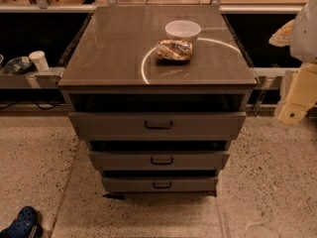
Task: Open top drawer
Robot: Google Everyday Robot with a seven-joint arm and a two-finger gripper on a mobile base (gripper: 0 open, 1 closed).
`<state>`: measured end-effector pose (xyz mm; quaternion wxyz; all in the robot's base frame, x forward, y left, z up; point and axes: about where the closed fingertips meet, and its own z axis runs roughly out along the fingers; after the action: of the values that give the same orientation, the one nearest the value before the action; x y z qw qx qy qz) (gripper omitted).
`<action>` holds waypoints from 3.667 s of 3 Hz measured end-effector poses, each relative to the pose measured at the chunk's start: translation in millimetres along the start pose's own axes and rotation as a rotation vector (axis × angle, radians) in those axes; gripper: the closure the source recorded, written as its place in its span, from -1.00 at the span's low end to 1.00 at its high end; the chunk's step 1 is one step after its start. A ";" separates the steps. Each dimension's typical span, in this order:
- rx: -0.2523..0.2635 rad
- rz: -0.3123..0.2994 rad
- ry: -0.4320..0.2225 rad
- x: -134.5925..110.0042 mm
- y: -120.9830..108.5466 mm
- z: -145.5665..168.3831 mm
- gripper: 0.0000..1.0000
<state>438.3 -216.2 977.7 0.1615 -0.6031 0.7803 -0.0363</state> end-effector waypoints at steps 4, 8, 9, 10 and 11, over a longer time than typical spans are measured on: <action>0.036 -0.177 0.082 38.0 17.6 94.1 -1.00; -0.164 -0.326 -0.082 17.3 36.9 238.0 -1.00; -0.152 -0.355 -0.100 1.4 29.4 277.9 -1.00; -0.136 -0.357 -0.091 -5.3 14.3 302.2 -1.00; -0.110 -0.349 -0.054 -14.4 -23.4 331.0 -1.00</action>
Offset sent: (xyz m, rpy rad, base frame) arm 0.0141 -0.0154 -0.0710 -0.1244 -0.0187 0.0217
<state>561.2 -163.1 673.7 0.1404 -0.7379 0.6601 -0.0048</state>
